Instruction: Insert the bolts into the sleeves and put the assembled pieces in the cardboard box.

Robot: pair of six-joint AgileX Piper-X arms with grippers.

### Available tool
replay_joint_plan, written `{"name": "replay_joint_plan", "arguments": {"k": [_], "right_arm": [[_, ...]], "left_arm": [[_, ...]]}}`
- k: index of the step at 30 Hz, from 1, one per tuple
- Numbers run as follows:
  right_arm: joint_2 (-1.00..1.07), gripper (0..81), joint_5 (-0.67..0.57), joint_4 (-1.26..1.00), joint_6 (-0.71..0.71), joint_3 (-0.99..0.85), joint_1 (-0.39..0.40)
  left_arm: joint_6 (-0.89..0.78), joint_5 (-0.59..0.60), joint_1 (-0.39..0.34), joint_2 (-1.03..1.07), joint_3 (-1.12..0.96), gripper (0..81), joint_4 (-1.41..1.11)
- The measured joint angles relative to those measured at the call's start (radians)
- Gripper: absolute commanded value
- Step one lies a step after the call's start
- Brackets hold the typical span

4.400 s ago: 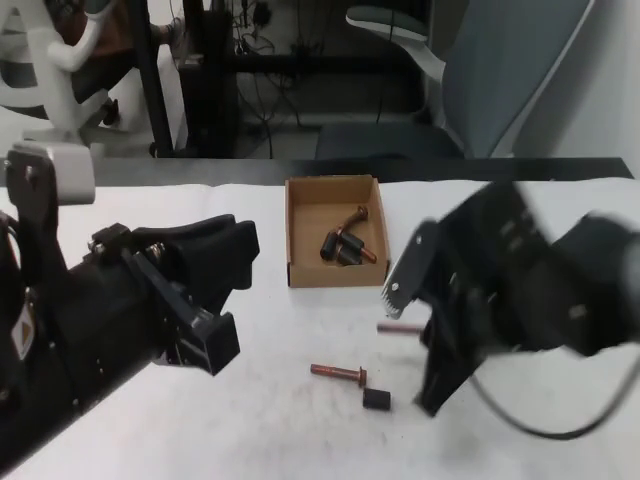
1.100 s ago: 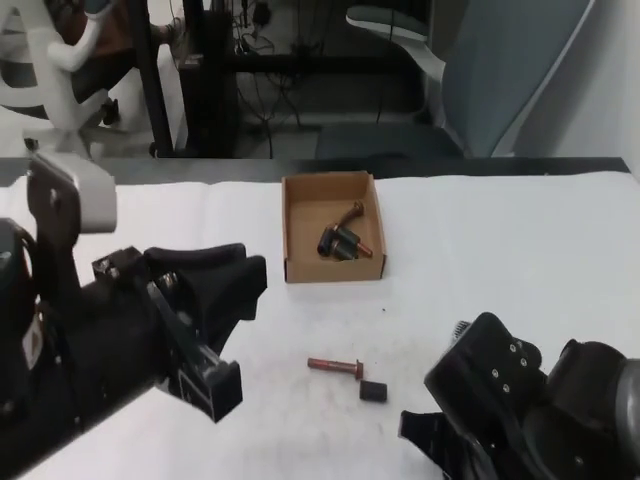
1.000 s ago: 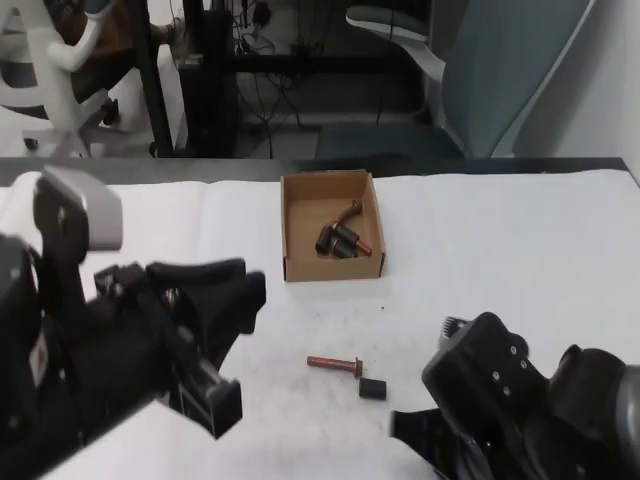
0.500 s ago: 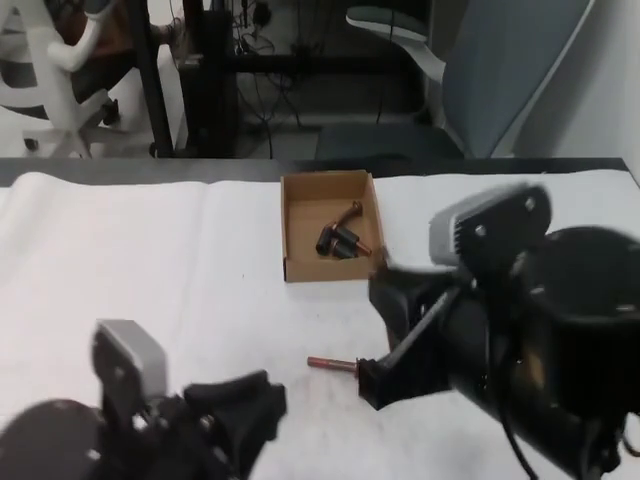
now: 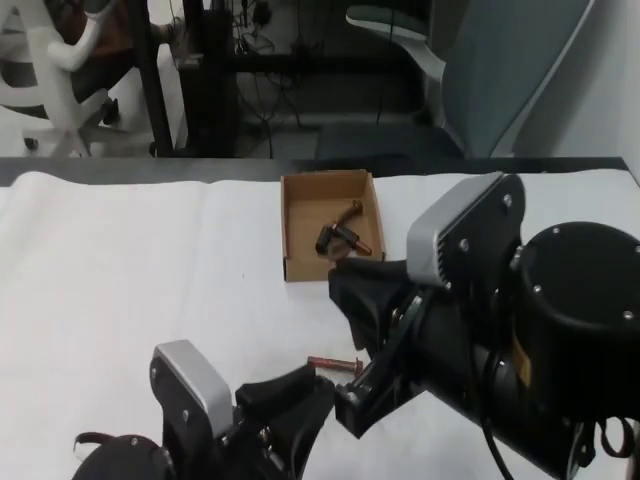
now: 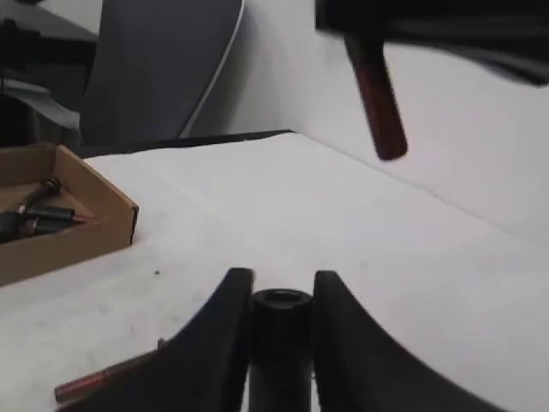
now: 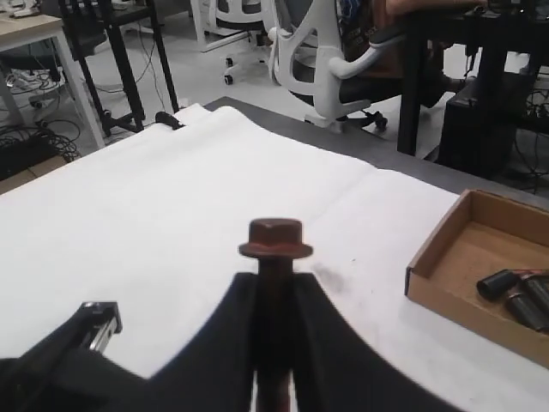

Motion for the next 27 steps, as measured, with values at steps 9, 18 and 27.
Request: {"name": "replay_joint_plan", "arguments": {"k": [9,18,27], "right_arm": [[0.013,0.4,-0.030,-0.087,0.000,0.000,0.000],[0.045,0.4,0.002,-0.205,-0.056,0.000,0.000],[0.122,0.4,-0.004,-0.294,-0.083,0.000,0.000]], "left_arm": [[0.007,-0.042,0.000,0.007,-0.051,1.7,-0.119],[0.001,-0.044,0.000,0.007,-0.066,1.7,-0.126],[-0.007,-0.044,0.000,0.007,-0.067,1.7,-0.129]]}}
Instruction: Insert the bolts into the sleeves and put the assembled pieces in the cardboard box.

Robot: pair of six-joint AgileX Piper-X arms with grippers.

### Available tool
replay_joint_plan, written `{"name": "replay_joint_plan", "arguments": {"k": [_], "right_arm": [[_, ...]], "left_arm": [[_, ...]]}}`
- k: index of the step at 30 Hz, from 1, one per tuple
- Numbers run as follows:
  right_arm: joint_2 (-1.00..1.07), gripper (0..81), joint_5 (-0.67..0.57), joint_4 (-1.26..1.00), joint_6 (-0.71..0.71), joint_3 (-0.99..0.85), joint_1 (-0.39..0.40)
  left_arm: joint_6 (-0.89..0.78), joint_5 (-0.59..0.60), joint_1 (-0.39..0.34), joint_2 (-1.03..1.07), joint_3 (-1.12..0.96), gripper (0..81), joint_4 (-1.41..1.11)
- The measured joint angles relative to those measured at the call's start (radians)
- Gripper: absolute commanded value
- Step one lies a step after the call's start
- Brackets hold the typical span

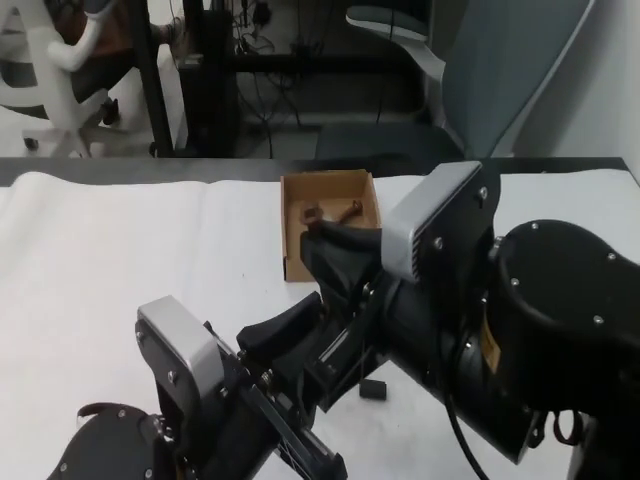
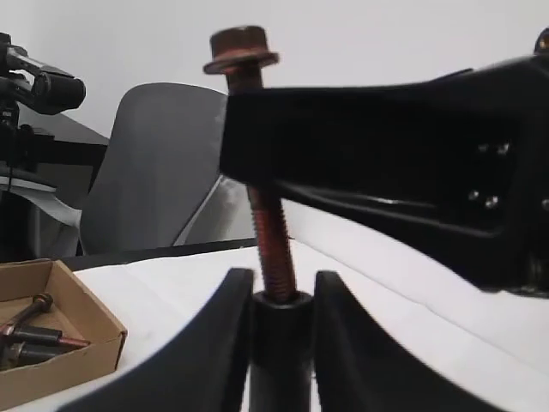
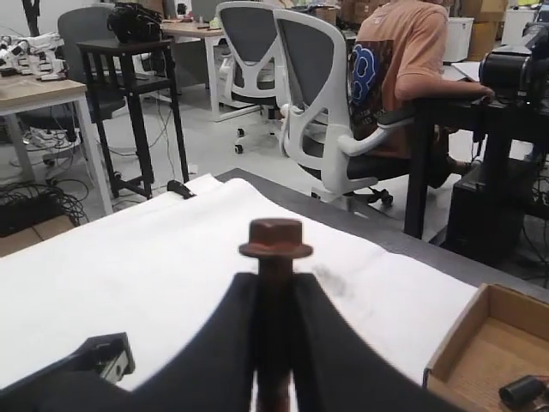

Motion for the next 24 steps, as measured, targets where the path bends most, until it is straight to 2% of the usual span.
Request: {"name": "replay_joint_plan", "arguments": {"k": [24], "right_arm": [[0.005,0.4,-0.017,-0.029,0.000,0.000,0.010]], "left_arm": [[0.020,-0.070,0.000,0.000,0.000,1.7,-0.048]]}}
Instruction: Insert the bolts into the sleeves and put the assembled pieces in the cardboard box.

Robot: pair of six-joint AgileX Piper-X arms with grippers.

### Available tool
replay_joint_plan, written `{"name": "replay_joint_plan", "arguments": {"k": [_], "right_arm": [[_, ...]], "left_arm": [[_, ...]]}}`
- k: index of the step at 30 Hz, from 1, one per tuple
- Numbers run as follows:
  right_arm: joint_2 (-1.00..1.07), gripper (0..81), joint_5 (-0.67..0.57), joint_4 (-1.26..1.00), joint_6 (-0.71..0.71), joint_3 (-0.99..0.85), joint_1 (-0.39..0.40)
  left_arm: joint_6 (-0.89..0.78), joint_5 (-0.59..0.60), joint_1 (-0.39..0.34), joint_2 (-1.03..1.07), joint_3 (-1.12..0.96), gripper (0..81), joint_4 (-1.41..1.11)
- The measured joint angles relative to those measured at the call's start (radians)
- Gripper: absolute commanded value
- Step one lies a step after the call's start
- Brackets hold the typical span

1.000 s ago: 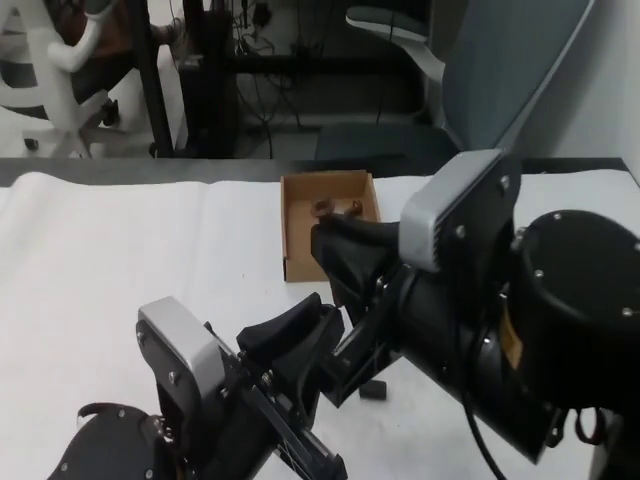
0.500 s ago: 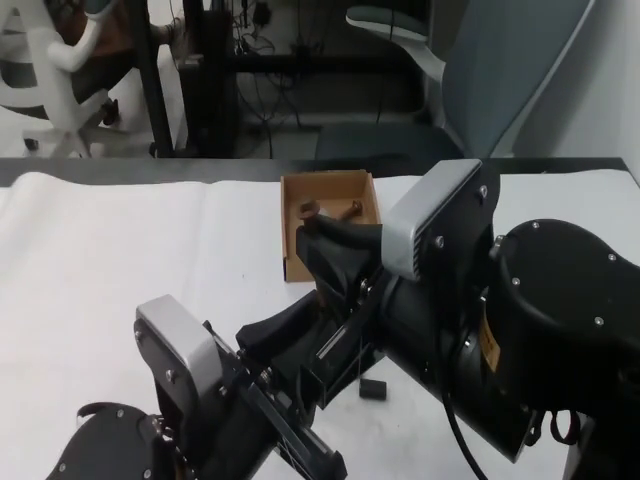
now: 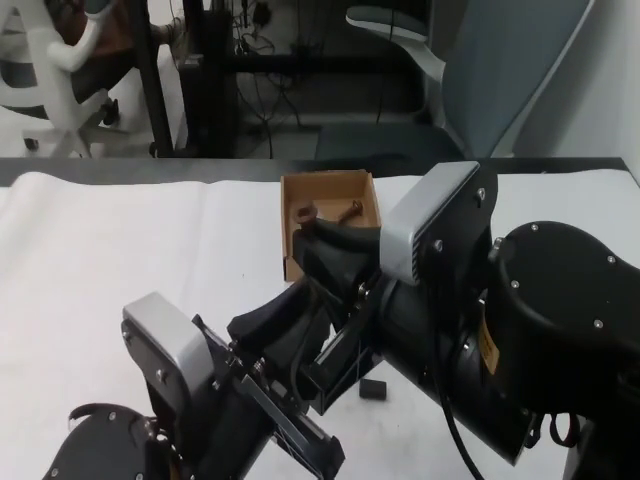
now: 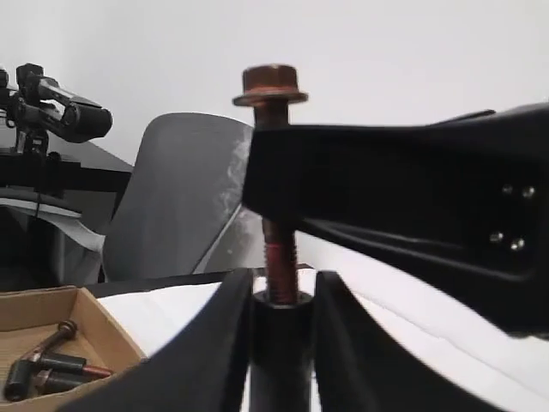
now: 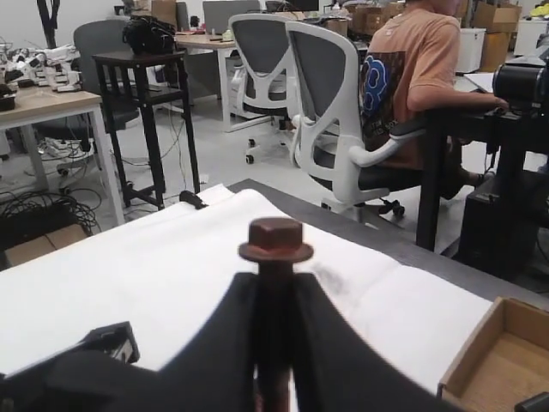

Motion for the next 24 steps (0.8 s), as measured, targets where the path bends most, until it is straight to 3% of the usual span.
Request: {"name": "replay_joint_plan", "arguments": {"k": [7,24], "right_arm": [[-0.004,0.4,-0.001,0.000,0.000,0.000,0.002],[-0.017,0.4,0.014,0.064,0.045,-0.005,0.002]], "left_arm": [[0.020,-0.028,0.019,0.000,0.000,1.7,-0.018],[0.013,0.078,0.073,0.000,-0.006,1.7,0.002]]}}
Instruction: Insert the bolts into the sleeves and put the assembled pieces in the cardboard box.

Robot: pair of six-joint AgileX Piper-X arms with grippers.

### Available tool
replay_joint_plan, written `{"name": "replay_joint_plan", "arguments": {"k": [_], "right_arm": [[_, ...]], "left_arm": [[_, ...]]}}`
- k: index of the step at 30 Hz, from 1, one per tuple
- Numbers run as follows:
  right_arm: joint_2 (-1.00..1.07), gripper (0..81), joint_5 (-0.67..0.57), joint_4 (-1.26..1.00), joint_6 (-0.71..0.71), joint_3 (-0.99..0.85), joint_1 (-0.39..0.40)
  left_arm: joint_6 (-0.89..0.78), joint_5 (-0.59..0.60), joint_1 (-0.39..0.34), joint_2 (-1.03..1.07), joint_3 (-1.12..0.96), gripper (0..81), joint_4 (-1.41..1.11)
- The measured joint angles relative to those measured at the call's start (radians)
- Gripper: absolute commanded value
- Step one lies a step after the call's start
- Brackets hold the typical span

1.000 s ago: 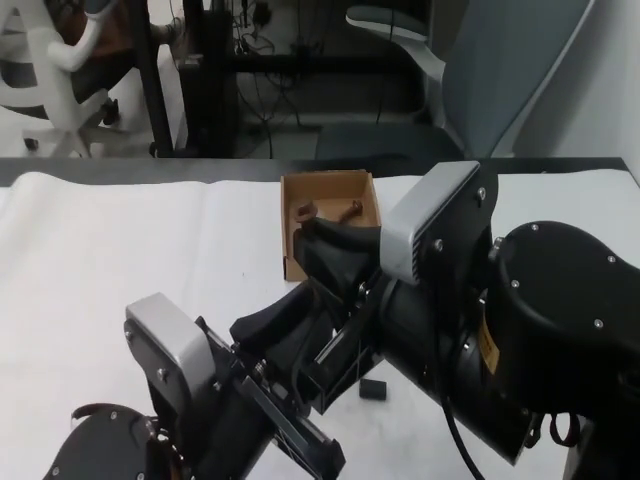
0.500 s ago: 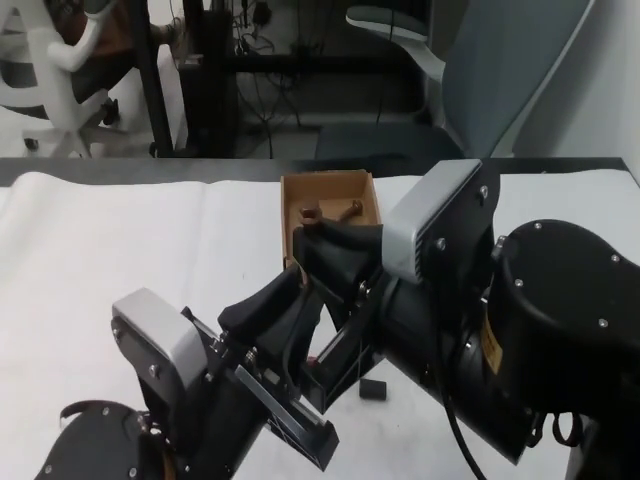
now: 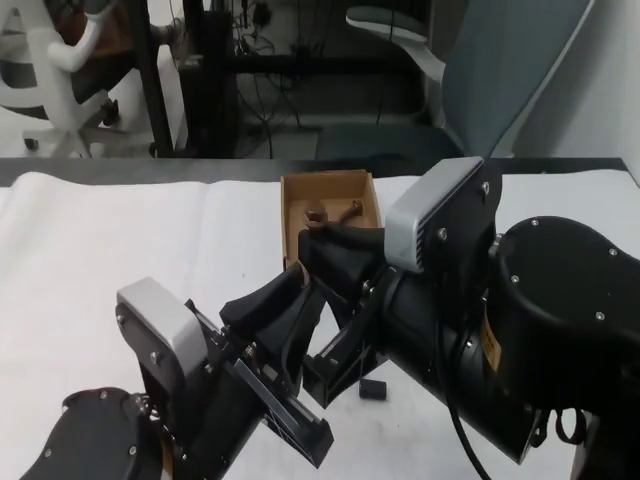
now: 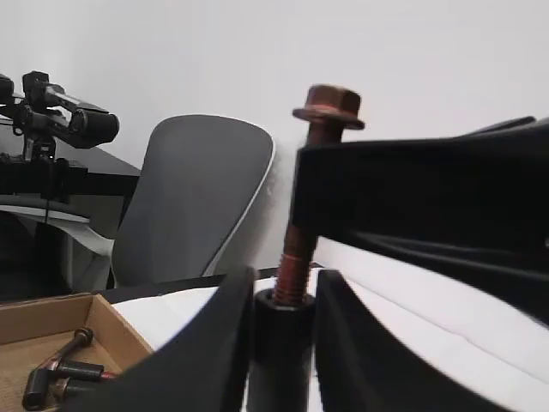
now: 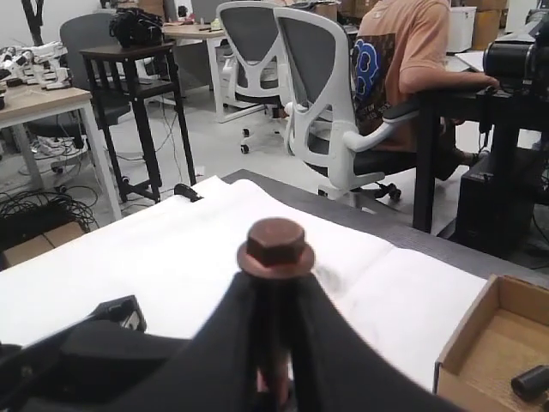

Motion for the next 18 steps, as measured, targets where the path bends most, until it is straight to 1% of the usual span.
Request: {"name": "replay_joint_plan", "arguments": {"k": [8,9,10,12,14,15,16,17,18], "right_arm": [[-0.010,0.3,0.000,0.020,0.000,-0.007,0.000],[-0.012,2.5,0.000,0.019,0.000,-0.008,0.000],[-0.014,7.7,0.000,0.022,0.000,-0.008,0.000],[-0.013,22.4,-0.003,0.022,0.002,-0.008,0.000],[-0.015,43.0,-0.011,0.033,0.012,-0.008,0.002],[-0.015,55.3,-0.012,0.037,0.024,-0.006,0.003],[-0.015,60.5,-0.013,0.039,0.041,-0.006,0.003],[-0.015,67.9,-0.014,0.039,0.059,-0.006,0.003],[-0.015,70.0,-0.014,0.044,0.077,-0.006,0.003]], "left_arm": [[-0.001,0.007,0.000,0.003,0.000,1.7,-0.030],[-0.001,0.007,0.000,0.003,0.000,1.7,-0.034],[-0.001,0.007,0.000,0.003,0.000,1.7,-0.037],[-0.001,0.009,0.000,0.003,0.000,1.7,-0.038],[-0.006,0.000,0.005,0.003,-0.002,1.7,-0.054],[-0.007,-0.004,0.010,0.003,-0.002,1.7,-0.058],[-0.008,-0.007,0.012,0.003,-0.002,1.7,-0.061],[-0.008,-0.009,0.013,0.003,-0.002,1.7,-0.064],[-0.010,-0.009,0.013,0.003,-0.002,1.7,-0.066]]}}
